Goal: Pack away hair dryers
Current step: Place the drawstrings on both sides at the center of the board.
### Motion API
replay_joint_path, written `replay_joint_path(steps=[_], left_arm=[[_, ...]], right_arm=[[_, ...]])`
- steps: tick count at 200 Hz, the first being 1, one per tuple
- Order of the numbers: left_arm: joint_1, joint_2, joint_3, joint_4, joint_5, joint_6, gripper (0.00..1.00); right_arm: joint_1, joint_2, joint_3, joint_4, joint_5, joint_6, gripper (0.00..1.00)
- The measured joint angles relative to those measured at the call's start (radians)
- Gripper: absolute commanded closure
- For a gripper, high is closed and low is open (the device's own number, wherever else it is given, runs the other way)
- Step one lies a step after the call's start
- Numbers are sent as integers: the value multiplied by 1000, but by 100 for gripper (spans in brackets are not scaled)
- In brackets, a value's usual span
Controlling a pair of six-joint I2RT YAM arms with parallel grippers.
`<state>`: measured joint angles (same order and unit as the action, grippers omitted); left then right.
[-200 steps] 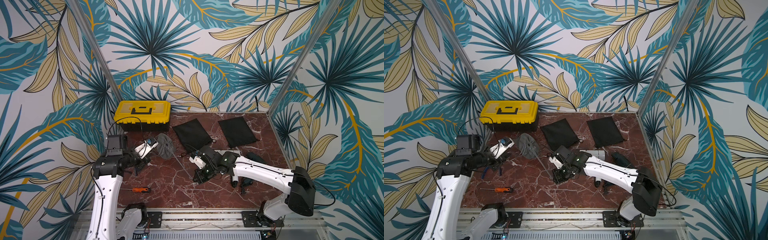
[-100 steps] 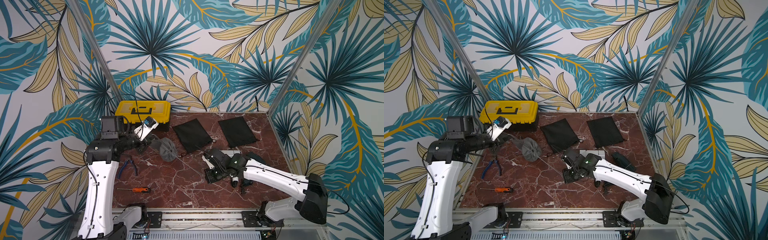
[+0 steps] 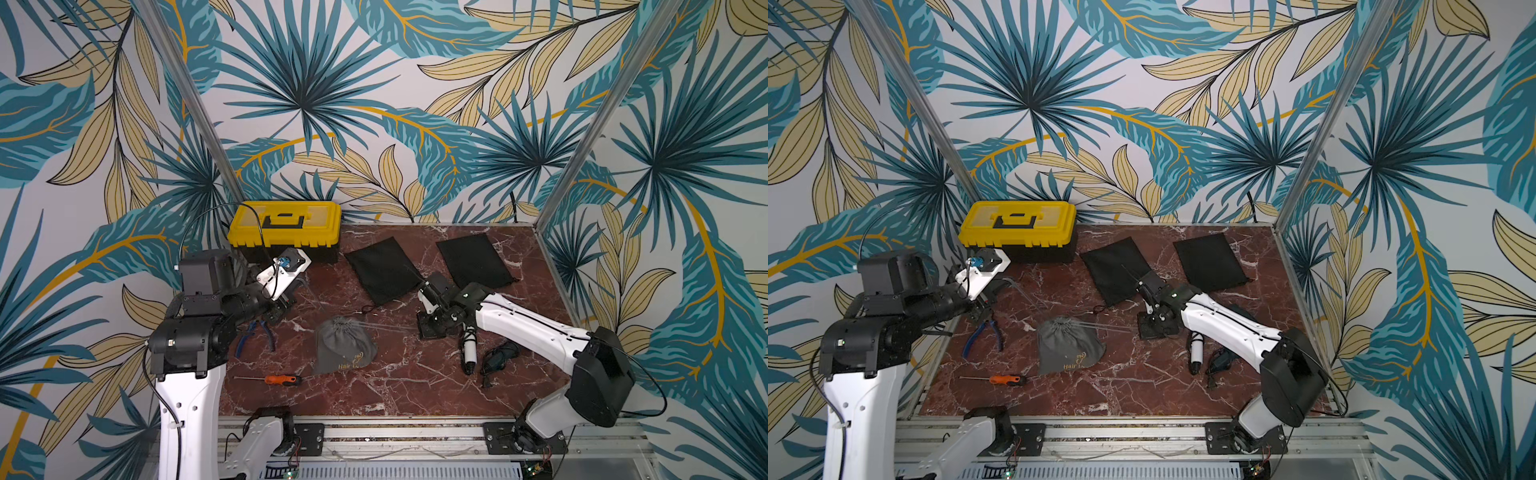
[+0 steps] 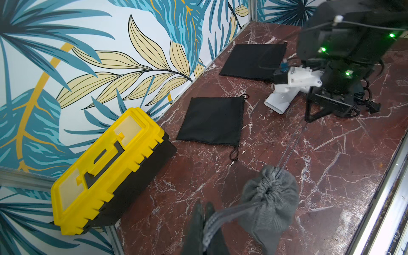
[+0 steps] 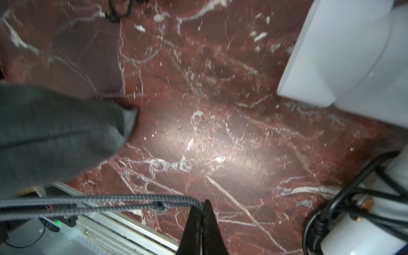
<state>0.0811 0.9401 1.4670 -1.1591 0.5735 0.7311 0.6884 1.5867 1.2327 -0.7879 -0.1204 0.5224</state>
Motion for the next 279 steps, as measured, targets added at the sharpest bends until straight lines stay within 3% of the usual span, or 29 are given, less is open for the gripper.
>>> replay_joint_path(steps=[38,95,112,129,157,211,259,279], left_arm=[[0,135,51,-15,-69,19,100],[2,572,559,-31,-104,-28,100],[3,639,674,-16,-109,-54,100],[4,640,687,-8,-107,-70,100],[5,543,548,6,-86,-70,100],[5,329,211,4,-43,-55,100],[-3,123,-90,13,-25,-19,100],[-13,93,-150,8,-14,-9,100]], right_arm=[[-62,128,297,-29,-63,-76,100],[-138,336,815,-135,-131,-173,100],[-159,369,891,-145,-164,-187,100],[-165,387,917,-146,-197,-195,100],[-162,404,880,-145,-254,-205,100],[-163,381,590,-61,-315,-200,100],[-159,242,328,38,-366,-180,100],[-145,203,284,55,-387,-179,98]])
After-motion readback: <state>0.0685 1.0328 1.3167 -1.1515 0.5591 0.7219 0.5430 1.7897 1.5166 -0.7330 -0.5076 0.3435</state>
